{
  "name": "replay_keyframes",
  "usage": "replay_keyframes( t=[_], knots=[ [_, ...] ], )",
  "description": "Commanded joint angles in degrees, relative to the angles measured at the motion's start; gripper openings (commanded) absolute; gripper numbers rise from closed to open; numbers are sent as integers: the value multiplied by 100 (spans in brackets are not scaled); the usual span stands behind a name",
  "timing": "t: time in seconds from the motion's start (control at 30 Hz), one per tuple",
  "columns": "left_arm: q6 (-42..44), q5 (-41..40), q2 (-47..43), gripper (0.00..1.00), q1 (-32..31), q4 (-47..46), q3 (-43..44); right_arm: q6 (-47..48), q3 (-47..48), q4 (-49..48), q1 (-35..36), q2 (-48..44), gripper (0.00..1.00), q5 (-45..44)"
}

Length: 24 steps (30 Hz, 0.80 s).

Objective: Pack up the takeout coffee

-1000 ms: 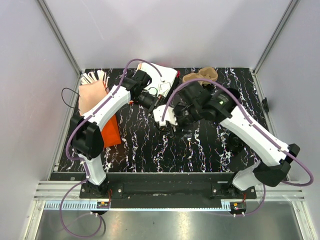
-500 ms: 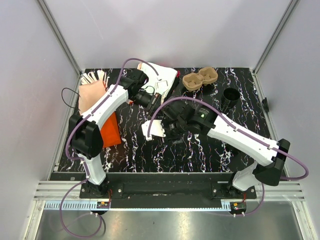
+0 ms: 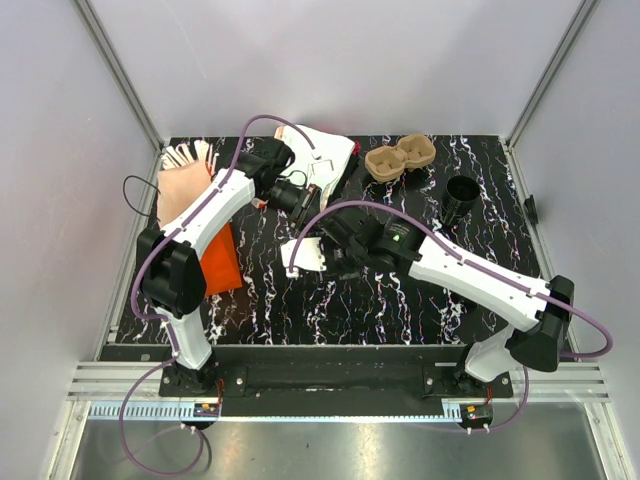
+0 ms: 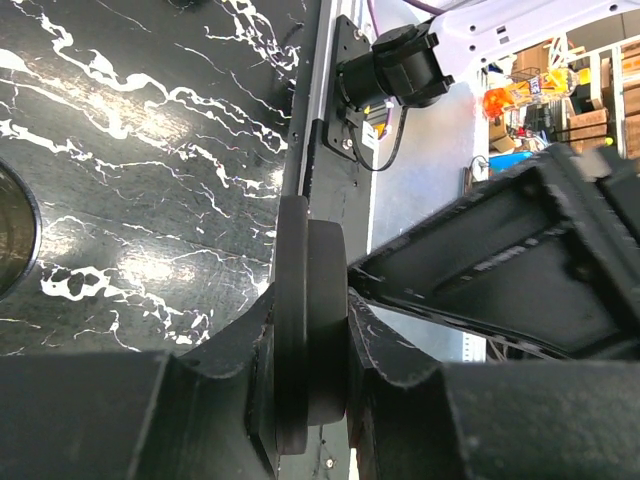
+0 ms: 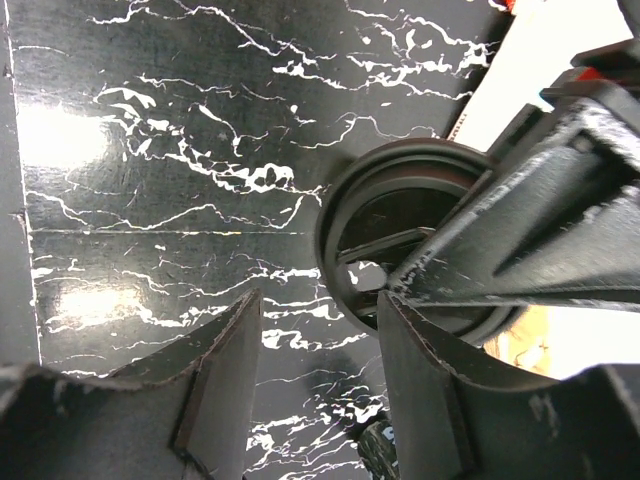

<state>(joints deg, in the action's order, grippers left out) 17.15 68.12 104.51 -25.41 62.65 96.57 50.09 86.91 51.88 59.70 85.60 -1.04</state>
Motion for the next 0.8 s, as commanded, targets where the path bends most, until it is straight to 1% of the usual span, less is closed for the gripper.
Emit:
replay_keyframes(
  t=[0.0,0.17,0.3,0.43,0.57,0.63,0.7,0.77],
  knots=[
    [26,360,-124,9,-43,-7,-7,54,-104,-336,59,-35,55,-125],
    [26,378,-89,9,-43,-7,2,36,-96,-362,129,-53,55,-125],
    [26,378,-97,9,-43,1,-7,150,-210,-512,182,0,54,-353],
    [34,404,-115,9,-43,-7,-25,229,-359,-722,200,27,50,-511],
    [34,430,-124,9,-43,1,-42,317,-508,-942,208,18,40,-748],
    [34,439,-132,9,-43,-7,-33,370,-579,-1021,208,9,37,-819],
    [34,448,-124,9,-43,1,-42,388,-623,-1065,209,0,28,-880],
    [34,457,-132,10,-43,-7,-34,405,-632,-1110,208,-9,22,-898]
  ],
)
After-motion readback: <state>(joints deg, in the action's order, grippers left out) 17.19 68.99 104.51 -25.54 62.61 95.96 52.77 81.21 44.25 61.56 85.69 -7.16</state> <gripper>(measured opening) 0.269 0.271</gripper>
